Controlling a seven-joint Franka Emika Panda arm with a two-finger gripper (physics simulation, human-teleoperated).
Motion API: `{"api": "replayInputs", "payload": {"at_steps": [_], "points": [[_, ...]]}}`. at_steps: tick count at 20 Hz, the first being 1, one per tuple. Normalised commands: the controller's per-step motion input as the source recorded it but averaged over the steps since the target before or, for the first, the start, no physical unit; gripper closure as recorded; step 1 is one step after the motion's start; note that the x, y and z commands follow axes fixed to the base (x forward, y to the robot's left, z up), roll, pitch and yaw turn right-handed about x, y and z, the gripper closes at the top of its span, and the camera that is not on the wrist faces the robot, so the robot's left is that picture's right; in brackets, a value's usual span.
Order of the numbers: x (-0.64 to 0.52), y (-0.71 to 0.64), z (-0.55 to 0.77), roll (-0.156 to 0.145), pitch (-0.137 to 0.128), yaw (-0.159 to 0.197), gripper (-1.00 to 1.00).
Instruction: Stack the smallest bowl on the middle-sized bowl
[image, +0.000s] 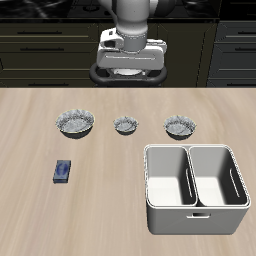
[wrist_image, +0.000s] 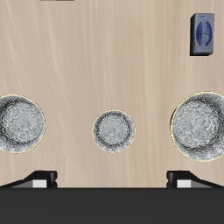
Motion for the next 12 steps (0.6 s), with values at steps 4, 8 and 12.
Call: {"api": "replayInputs", "payload": {"at_steps": [4, 8, 12], "points": [[0.03, 0.13, -0.32, 0.021, 0.03, 0.003, -1.0], [0.02, 0.09, -0.2, 0.008, 0.006, -0.005, -1.0], [0.05, 0.05, -0.11, 0.006, 0.003, -0.013, -1.0]]}}
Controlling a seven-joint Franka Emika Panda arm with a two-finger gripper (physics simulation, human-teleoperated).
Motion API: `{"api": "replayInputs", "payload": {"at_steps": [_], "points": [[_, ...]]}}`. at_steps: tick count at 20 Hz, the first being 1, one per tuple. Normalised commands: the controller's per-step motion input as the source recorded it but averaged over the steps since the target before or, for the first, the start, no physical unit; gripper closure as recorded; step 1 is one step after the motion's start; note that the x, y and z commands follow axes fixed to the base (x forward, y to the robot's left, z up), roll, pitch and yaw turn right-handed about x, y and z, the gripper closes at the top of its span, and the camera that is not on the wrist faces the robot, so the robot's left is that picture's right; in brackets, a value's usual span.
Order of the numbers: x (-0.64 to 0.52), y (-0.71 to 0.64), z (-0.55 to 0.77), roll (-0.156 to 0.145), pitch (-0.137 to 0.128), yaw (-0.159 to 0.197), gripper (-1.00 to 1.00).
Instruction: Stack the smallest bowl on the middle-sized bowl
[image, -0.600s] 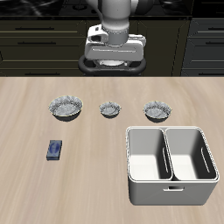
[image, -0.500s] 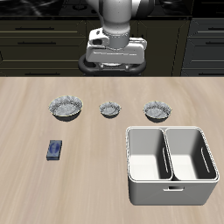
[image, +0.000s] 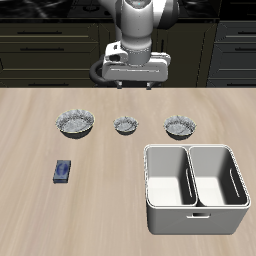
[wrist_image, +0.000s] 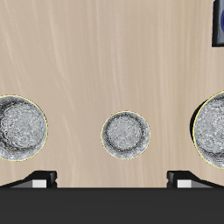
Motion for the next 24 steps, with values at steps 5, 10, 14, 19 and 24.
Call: {"api": "replayInputs", "payload": {"at_steps": [5, 10, 14, 19, 24], "points": [[0.02, 0.12, -0.26, 0.016, 0.004, 0.003, -1.0], [0.08, 0.03, -0.29, 0.005, 0.024, -0.005, -1.0], [0.03, 0.03, -0.16, 0.001, 0.006, 0.007, -1.0], [-0.01, 0.03, -0.22, -0.007, 0.007, -0.001, -1.0], [0.01, -0.03, -0.22, -0.011, 0.018, 0.004, -1.0]]}}
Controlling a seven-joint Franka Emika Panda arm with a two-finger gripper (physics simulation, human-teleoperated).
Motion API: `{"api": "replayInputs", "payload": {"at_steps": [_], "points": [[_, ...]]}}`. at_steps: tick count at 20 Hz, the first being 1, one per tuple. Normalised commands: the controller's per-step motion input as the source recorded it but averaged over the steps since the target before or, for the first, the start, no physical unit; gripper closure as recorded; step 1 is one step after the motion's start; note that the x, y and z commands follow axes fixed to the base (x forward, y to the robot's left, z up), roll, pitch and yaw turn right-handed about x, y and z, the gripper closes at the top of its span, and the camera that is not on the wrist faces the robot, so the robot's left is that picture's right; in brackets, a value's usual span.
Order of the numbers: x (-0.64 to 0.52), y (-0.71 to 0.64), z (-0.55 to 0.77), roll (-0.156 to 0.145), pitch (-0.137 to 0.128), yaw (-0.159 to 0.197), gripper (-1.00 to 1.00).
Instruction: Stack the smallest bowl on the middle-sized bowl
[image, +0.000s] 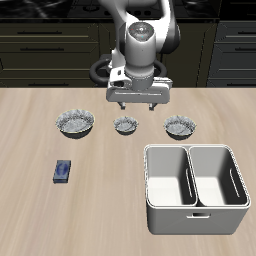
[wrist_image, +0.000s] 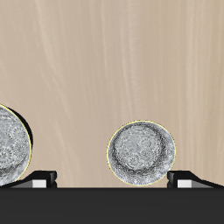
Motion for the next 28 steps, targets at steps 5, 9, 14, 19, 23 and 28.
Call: {"api": "replayInputs", "payload": {"at_steps": [5, 9, 14, 19, 23, 28], "points": [[0.0, -0.04, -0.19, -0.007, 0.018, -0.007, -1.0], [0.02, 0.03, -0.36, -0.005, 0.039, 0.005, -1.0], [0.01, 0.1, -0.37, 0.01, 0.053, -0.009, -1.0], [0.01, 0.02, -0.35, 0.011, 0.055, -0.01, -1.0], [-0.02, 0.05, -0.4, 0.038, 0.035, -0.026, 1.0], [-0.03, 0.02, -0.11, 0.002, 0.024, -0.024, 1.0]]}}
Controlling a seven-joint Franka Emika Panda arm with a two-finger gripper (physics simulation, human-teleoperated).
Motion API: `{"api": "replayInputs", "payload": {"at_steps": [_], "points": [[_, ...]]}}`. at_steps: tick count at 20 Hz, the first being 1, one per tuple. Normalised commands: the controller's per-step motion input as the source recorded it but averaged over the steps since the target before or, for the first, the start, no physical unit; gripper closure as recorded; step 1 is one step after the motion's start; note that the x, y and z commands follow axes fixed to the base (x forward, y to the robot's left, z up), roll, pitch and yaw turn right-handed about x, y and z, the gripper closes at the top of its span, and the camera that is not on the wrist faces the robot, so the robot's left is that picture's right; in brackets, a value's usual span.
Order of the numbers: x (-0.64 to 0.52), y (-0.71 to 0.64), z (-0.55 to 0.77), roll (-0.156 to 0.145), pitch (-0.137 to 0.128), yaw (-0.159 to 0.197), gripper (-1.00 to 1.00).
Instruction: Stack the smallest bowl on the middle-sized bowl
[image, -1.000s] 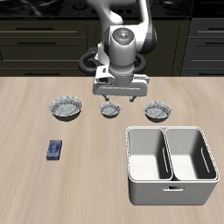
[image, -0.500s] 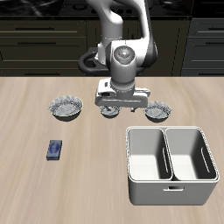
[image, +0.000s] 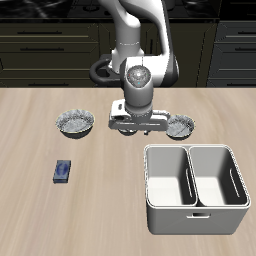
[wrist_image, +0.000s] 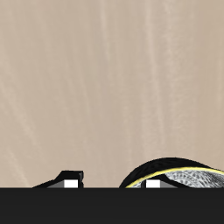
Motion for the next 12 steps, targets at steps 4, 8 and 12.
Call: {"api": "replayInputs", "payload": {"at_steps": [4, 8, 12], "points": [[-0.01, 0.01, 0.17, -0.002, -0.027, -0.012, 1.0], [0.0, 0.01, 0.34, 0.006, -0.052, 0.006, 1.0], [-0.02, 0.06, 0.41, 0.012, -0.061, 0.007, 1.0]]}}
